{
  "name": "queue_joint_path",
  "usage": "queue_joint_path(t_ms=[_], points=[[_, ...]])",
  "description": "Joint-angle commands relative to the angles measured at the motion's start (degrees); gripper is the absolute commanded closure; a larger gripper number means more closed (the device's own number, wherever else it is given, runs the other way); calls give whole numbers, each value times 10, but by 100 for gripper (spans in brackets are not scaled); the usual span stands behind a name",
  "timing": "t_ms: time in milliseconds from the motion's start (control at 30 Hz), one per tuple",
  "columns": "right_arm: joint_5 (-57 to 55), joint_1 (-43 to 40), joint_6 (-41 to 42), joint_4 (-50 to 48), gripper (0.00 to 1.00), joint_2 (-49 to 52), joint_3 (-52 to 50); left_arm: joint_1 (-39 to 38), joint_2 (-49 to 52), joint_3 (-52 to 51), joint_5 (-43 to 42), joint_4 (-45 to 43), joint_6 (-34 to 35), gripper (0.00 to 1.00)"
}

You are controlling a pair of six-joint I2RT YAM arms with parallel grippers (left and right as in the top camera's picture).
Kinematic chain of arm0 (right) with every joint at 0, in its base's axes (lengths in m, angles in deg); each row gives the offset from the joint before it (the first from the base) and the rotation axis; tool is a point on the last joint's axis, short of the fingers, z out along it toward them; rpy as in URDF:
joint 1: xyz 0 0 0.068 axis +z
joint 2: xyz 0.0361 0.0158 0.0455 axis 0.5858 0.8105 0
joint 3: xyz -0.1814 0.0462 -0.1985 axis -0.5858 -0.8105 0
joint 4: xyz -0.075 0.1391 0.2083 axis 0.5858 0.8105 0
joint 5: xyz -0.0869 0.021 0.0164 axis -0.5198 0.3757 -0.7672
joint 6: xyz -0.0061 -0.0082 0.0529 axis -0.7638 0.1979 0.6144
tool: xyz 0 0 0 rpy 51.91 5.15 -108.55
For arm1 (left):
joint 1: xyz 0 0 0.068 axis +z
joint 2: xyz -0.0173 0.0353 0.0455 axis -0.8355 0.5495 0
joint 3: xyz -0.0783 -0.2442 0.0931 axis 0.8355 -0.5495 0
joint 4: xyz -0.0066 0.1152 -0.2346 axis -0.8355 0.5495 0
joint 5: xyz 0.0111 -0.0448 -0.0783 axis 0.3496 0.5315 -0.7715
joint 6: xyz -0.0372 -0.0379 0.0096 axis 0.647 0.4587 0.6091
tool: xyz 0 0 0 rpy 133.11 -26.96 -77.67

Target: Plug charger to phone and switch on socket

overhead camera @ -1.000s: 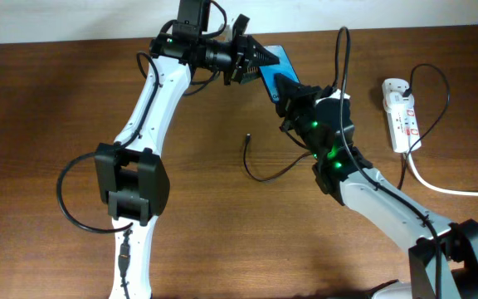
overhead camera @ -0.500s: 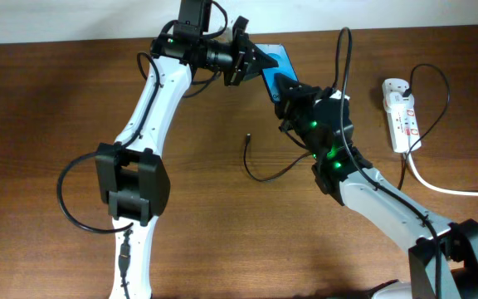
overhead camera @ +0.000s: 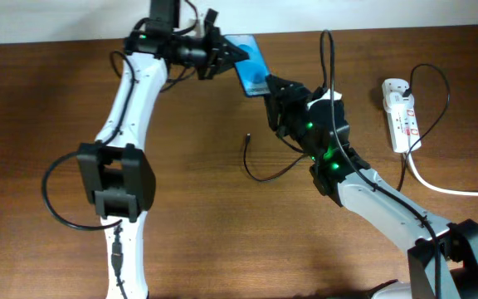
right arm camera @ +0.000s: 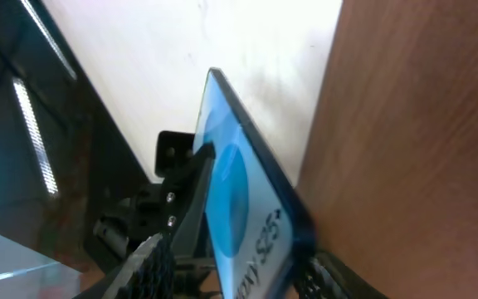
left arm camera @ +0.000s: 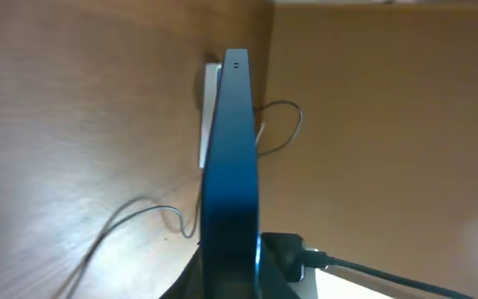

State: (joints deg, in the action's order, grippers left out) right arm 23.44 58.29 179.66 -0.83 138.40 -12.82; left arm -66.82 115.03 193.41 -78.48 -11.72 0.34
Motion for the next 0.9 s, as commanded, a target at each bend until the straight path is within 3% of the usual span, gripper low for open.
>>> queue_joint_path(t_ms=[0,233,433,567,700,867], points=[[21,4,-70,23,50,1,9,47,0,2,-51,25,-90,100],[128,3,-307,132,51,1,8,101,0,2,-80,115,-226,100],[212,3,-456,182,50,1,9,132,0,2,-138,118,-251,100],[242,3,-497,194,50,1,10,159,0,2,-181,118,-255,100],[239,3,-604,372,50,1,100,163,0,2,-180,118,-255,100],[136,3,-713,619,50,1,271,163,0,2,-180,119,-255,100]])
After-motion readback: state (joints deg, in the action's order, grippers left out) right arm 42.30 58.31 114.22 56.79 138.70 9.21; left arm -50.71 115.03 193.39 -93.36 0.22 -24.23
